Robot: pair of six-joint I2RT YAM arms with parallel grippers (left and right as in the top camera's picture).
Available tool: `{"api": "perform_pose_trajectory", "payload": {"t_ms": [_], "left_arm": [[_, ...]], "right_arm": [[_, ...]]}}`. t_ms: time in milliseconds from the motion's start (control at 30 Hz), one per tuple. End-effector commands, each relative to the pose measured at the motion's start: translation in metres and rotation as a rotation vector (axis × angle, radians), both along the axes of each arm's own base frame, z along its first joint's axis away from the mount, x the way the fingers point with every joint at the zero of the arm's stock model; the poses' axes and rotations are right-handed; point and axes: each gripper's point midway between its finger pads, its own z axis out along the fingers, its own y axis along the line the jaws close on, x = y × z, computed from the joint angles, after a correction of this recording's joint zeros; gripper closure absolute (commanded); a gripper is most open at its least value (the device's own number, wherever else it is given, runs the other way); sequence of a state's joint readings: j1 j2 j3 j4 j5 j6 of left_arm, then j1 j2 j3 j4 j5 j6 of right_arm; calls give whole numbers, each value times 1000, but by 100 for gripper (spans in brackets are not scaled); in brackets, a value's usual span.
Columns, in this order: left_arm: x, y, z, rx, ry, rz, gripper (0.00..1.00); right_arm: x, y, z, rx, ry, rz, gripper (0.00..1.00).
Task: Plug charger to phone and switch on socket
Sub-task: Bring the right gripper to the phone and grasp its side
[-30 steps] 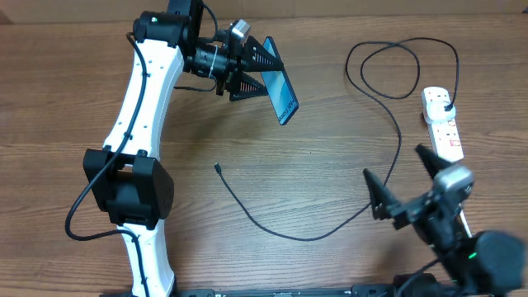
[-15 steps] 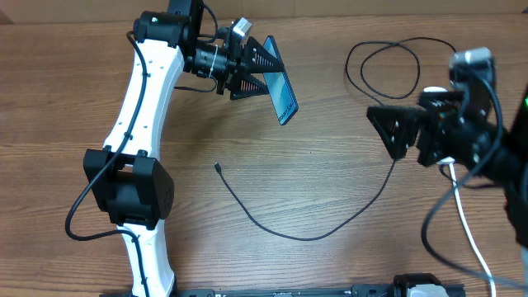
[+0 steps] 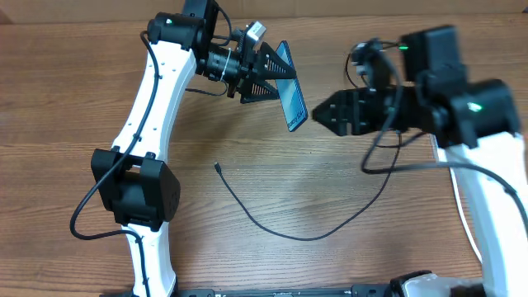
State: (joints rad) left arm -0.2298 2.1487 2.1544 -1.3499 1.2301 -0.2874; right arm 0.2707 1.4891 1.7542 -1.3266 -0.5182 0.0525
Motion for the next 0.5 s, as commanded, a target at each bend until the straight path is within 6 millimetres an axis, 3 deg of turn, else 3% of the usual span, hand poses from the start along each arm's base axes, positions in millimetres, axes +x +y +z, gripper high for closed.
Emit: {"api": "perform_pose_trajectory", "payload": {"t_ms": [0, 167, 267, 467], "left_arm": [[-8, -5, 23, -57, -55, -28, 44], [-9, -7, 23, -57, -55, -33, 44], [-9, -7, 23, -56, -55, -32, 43], [-10, -9, 23, -57, -55, -37, 43]], "right_arm": [[8, 13, -11, -46, 6, 4, 34], [27, 28, -21, -94, -41, -13, 34], [38, 37, -17, -94, -102, -12, 35], [42, 50, -17, -73, -112, -7, 47]]}}
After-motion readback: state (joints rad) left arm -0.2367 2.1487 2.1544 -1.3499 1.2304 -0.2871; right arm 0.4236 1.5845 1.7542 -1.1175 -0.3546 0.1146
